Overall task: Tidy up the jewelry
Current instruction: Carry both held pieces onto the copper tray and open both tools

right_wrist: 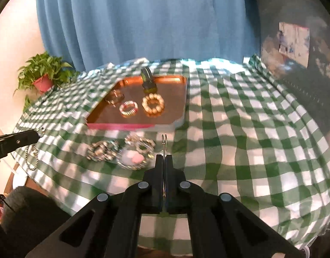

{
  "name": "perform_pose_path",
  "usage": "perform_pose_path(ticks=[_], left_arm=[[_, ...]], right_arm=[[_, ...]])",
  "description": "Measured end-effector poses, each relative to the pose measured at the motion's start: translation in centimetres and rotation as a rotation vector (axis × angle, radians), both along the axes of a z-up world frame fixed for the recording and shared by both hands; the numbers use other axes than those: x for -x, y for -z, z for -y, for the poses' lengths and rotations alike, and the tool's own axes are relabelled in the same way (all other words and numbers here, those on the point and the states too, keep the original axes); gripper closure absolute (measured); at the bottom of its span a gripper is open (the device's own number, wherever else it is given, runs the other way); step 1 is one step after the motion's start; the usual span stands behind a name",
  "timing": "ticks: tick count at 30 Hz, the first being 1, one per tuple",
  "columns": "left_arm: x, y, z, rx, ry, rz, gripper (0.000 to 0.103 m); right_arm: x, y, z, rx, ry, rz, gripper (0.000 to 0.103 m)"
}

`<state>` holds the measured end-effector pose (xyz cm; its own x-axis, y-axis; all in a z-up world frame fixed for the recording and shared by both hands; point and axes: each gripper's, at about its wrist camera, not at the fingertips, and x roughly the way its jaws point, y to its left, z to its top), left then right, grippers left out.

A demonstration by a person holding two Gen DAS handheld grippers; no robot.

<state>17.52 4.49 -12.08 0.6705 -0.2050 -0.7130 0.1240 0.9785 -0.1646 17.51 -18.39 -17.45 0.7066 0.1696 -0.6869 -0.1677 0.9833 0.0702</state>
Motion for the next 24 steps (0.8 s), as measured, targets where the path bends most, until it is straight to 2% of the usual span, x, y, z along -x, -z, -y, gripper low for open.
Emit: perform_pose_path(ticks=[6, 8, 11, 16, 20, 24], left_arm=[[0.7, -4.8, 0.5, -0.023, 0.016, 0.131, 0.096], [0.9, -6.0, 0.7, -0.018, 0.027, 0.162, 0.096], [0.9, -7.6, 1.0, 0.032, 0.067, 0.181, 0.096], [1.2, -9.9, 1.9, 0.003, 0.110, 0.255, 0.096], [1.0, -10.9, 1.2, 0.025, 0.119, 0.300, 0.096], [-1.4, -10.1, -0.8, 0.112, 0.119, 0.292, 0.096]], right_arm=[[1.3, -4.7, -2.3, 0.023, -0.019, 0.065, 0.103], [1.5, -6.1, -2.6, -0.003, -0.030, 0.076, 0.103], [1.9, -8.6, -3.2, -0.031, -0.051, 0.113, 0.103], [1.9, -11.8, -4.6, -0.037, -0.091, 0.186, 0.103], [1.2, -13.3, -5.7, -0.024, -0.118, 0.226, 0.103], [-1.1, -12.9, -6.6, -0.013, -0.131, 0.226, 0.103]])
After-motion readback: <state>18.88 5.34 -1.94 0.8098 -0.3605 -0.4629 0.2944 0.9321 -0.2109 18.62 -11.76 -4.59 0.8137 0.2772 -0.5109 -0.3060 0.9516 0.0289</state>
